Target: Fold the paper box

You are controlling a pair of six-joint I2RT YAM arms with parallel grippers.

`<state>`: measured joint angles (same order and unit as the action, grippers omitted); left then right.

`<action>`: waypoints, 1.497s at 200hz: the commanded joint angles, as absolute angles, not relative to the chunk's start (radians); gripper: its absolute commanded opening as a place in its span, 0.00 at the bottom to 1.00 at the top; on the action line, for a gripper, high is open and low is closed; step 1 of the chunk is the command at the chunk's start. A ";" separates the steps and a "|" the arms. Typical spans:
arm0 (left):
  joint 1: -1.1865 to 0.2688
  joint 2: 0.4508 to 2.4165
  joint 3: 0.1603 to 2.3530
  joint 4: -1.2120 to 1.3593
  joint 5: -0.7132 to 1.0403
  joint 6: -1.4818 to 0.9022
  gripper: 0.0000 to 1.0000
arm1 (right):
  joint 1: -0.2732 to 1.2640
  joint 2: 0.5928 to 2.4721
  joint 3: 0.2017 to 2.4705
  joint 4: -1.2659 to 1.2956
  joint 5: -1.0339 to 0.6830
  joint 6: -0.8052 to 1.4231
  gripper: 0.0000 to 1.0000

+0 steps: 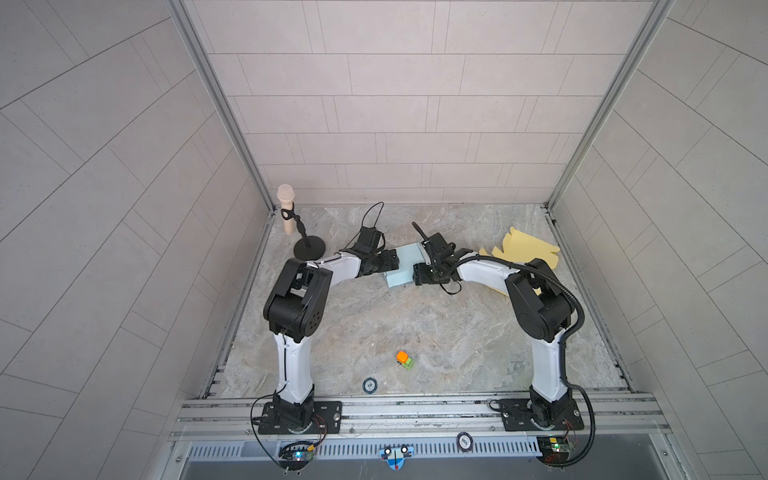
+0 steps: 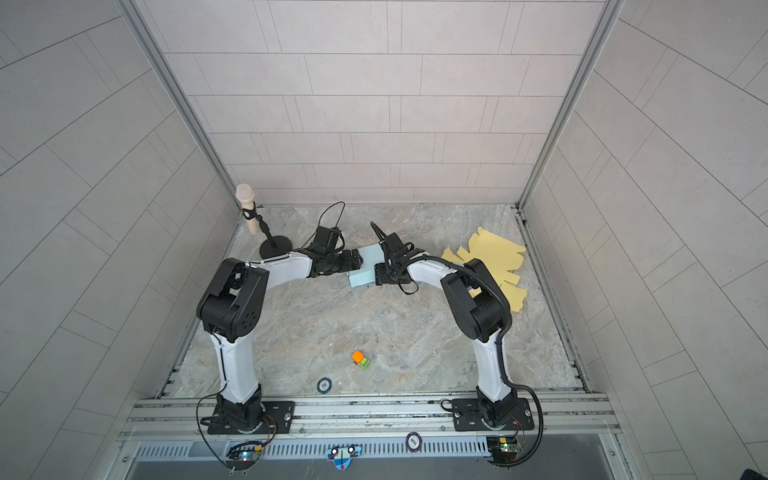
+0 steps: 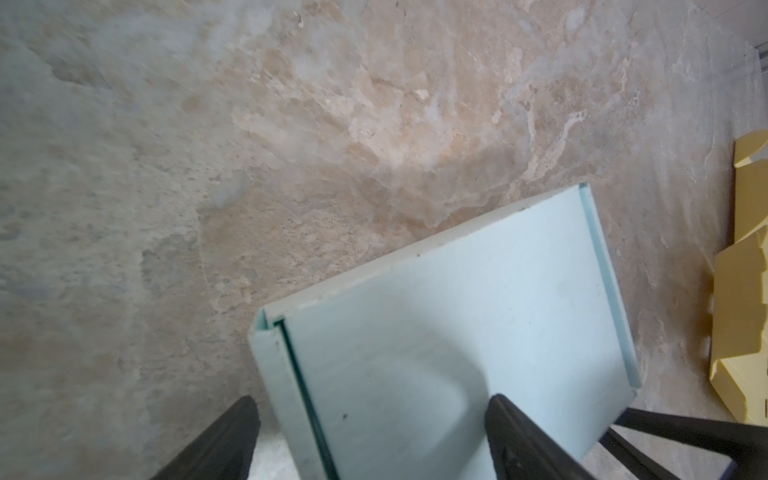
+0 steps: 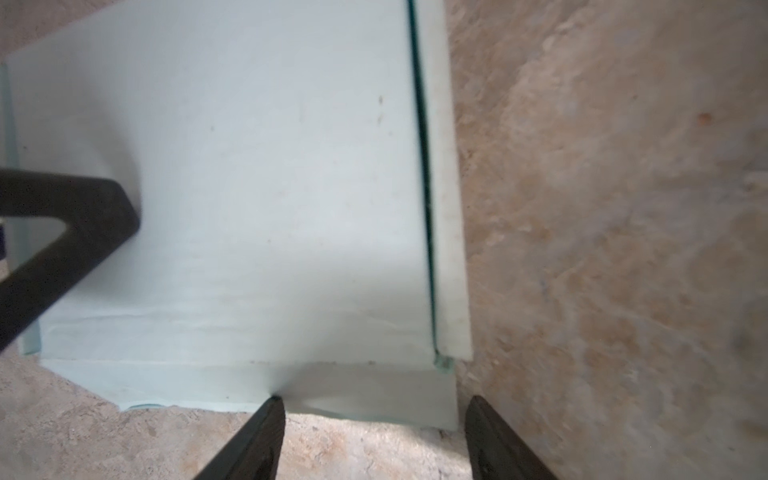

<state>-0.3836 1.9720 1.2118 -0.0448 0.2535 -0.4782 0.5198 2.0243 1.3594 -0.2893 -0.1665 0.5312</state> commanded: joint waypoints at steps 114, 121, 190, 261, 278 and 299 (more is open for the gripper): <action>-0.325 1.889 1.330 -0.193 0.299 -0.426 0.91 | 0.546 1.905 1.239 -0.255 -0.157 0.559 0.54; -0.313 1.912 1.339 -0.144 0.309 -0.424 0.91 | 0.549 1.902 1.241 -0.254 -0.161 0.560 0.51; -0.280 2.180 1.586 -0.136 0.499 -0.418 0.92 | 0.553 1.931 1.245 -0.228 -0.174 0.589 0.35; -0.294 2.149 1.437 -0.067 0.545 -0.428 0.86 | 0.548 1.988 1.272 -0.191 -0.183 0.610 0.34; -0.299 2.130 1.396 -0.055 0.542 -0.434 0.85 | 0.546 2.000 1.275 -0.183 -0.187 0.612 0.33; -0.311 2.113 1.358 -0.043 0.540 -0.445 0.83 | 0.545 2.014 1.279 -0.180 -0.193 0.616 0.33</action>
